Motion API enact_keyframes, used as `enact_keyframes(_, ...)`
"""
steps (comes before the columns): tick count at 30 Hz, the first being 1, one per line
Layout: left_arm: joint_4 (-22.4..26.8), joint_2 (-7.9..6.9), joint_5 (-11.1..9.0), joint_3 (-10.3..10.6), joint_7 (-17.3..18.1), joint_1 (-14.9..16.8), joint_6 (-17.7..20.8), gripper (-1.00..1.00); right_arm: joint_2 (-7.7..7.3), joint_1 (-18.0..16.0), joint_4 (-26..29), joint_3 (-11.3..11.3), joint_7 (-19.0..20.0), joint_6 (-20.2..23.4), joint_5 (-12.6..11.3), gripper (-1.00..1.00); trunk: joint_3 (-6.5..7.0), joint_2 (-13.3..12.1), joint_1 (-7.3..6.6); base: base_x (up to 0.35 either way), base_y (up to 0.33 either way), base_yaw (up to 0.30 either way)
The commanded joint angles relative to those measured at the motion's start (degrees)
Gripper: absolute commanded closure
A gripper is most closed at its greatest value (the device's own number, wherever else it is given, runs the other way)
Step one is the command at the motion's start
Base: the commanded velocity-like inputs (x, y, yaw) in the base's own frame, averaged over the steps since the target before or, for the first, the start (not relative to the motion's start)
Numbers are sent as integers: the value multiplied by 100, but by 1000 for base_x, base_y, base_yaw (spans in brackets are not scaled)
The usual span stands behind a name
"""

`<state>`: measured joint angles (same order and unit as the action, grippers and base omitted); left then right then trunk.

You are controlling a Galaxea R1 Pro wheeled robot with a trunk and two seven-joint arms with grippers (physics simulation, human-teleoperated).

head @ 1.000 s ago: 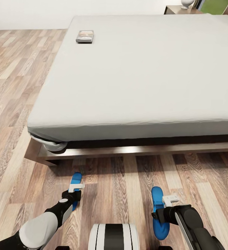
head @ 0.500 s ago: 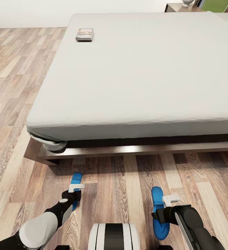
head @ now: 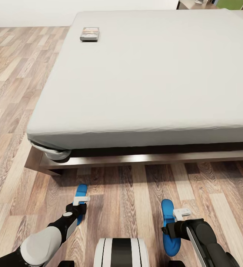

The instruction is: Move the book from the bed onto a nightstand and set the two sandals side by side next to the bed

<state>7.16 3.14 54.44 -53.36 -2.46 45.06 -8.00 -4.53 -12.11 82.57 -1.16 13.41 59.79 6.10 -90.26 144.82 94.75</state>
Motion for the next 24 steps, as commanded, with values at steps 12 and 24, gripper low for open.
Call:
enact_keyframes(12,0,2,67,-34,-26,3,-17,100,-4,-4,5,-8,47,21,58,100,-4,1,-1,0,0,0)
enact_keyframes(24,1,2,67,-34,-26,3,-17,100,-4,-2,5,-7,47,21,58,100,-70,5,6,0,0,0)
